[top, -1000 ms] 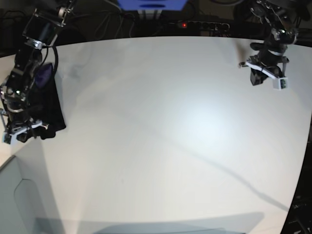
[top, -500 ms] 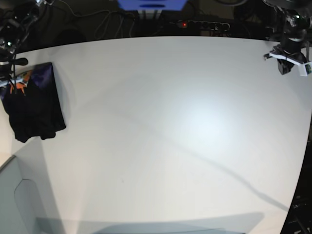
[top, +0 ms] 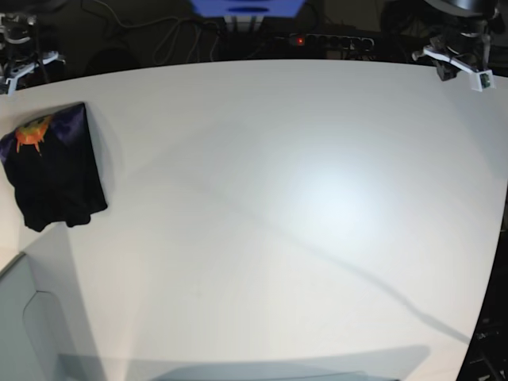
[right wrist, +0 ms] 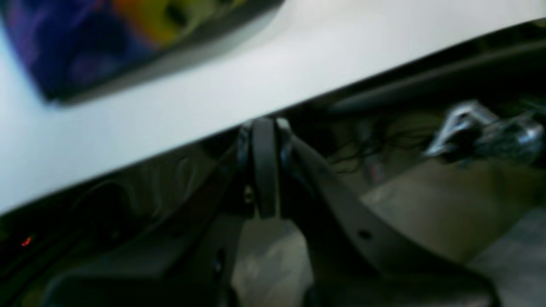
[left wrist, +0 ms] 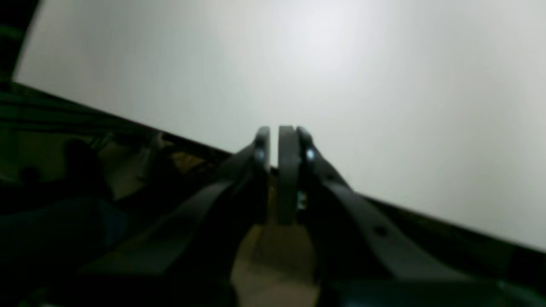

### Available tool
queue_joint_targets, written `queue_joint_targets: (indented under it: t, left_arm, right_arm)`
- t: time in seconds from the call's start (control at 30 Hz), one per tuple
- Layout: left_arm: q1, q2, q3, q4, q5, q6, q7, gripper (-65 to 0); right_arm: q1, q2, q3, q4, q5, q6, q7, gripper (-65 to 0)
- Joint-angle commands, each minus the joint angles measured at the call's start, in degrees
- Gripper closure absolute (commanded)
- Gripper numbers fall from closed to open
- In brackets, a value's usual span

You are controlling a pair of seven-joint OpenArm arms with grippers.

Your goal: Fold the T-shirt properly

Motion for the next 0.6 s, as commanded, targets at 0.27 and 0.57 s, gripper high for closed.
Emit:
queue_joint_targets:
  t: [0.27, 0.57]
  left_arm:
    - [6.5, -1.81, 17.62, -3.16, 11.92, 0.5, -7.64, -3.9]
    - [10.11, -1.54, 34.59, -15.47, 30.21, 0.68, -29.09, -3.8]
  right_arm:
    - [-4.56, -1.41, -3.62, -16.09, -0.15, 6.0, 8.57, 0.0]
    - [-4.73, 1.49, -11.18, -38.6, -0.15, 6.0, 30.64, 0.0]
